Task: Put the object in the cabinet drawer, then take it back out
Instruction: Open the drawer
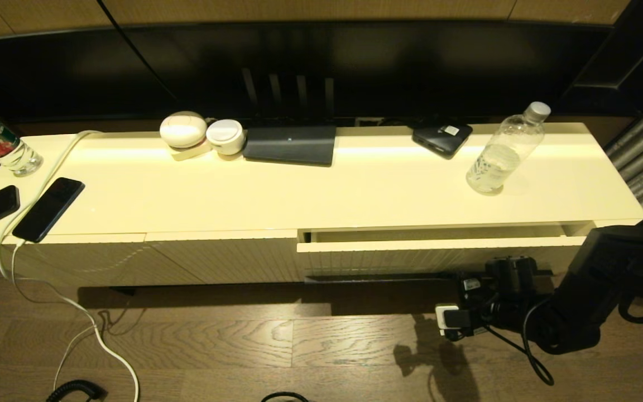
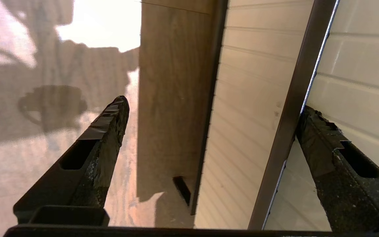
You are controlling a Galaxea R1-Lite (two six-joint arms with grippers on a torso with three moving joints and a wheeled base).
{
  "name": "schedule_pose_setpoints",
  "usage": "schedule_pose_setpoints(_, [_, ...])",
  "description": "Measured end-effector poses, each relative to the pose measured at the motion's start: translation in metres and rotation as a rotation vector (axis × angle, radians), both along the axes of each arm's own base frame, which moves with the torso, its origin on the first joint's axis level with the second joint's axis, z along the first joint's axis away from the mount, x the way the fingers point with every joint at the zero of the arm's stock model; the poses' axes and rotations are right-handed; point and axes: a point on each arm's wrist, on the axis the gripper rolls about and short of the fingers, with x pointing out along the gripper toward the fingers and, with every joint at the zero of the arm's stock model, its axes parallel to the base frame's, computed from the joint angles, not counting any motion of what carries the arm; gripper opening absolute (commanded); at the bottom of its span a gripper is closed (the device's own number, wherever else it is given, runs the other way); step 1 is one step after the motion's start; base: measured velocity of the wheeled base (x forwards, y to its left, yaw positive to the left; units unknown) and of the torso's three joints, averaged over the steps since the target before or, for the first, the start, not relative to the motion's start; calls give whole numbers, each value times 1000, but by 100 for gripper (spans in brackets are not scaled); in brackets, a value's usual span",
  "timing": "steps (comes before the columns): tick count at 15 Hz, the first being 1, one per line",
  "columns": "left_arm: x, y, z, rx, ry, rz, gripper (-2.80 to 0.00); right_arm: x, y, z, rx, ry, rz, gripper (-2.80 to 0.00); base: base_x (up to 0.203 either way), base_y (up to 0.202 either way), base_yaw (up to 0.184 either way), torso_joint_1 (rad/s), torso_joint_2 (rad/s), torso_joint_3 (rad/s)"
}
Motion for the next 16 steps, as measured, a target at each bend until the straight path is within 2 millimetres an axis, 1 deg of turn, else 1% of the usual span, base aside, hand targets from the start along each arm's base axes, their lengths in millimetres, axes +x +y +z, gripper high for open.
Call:
schedule_pose_setpoints(5, [0,0,0,0,0,0,-280,-22,-1,-7,-8,76,3,0,0,0,0,0,0,0])
schedule_pose_setpoints(10, [0,0,0,0,1,0,-280,-36,-3,-5,-13,109,5,0,0,0,0,0,0,0])
schedule_pose_setpoints(13, [0,0,0,0,1,0,-280,-38,-3,4,-10,89,5,0,0,0,0,0,0,0])
schedule_pose_setpoints(16, [0,0,0,0,0,-1,-280,-40,-3,22,3,41,16,0,0,0,0,0,0,0])
